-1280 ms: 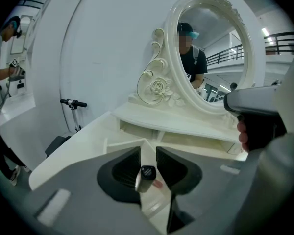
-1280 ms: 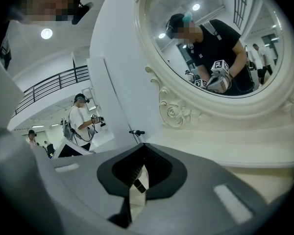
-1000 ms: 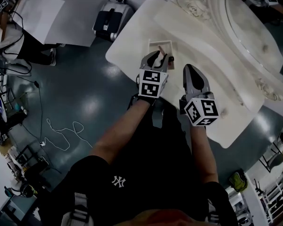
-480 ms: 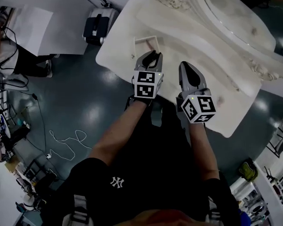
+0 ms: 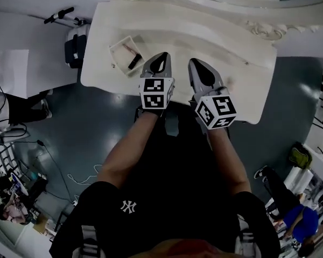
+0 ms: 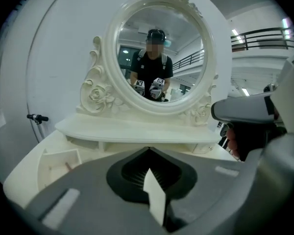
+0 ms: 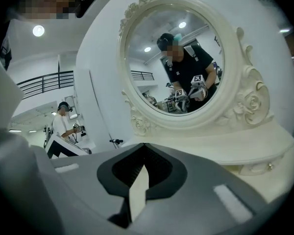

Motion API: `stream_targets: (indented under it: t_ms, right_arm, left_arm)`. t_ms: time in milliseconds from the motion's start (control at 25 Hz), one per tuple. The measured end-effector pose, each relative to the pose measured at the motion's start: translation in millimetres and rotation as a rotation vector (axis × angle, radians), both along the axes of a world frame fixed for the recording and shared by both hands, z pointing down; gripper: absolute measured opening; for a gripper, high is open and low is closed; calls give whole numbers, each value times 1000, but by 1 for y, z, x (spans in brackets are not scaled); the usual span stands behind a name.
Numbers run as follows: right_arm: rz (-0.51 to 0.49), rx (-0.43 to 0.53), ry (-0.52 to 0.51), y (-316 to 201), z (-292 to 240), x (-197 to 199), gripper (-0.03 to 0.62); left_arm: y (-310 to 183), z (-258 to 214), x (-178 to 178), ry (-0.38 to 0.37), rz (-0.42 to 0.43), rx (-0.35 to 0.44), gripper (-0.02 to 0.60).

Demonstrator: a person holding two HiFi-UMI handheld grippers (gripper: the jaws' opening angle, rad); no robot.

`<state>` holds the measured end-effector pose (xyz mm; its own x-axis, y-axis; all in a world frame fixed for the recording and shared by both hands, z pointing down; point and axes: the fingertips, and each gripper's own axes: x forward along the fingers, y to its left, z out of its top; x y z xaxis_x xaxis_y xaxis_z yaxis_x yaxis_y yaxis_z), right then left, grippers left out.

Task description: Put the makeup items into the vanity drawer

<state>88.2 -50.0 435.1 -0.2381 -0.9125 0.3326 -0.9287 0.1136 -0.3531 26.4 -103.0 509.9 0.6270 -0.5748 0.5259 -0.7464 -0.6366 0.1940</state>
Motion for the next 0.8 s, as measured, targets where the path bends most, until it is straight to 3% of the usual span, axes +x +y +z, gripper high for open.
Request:
stream_targets:
  t_ms: [480, 800]
  right_arm:
    - [247, -11, 7, 80, 10, 115, 25]
    - [351, -41, 36, 132, 27, 183, 25]
  left_arm:
    - [81, 12, 132, 1, 297, -10, 5]
    - [131, 23, 201, -6, 412, -31, 5]
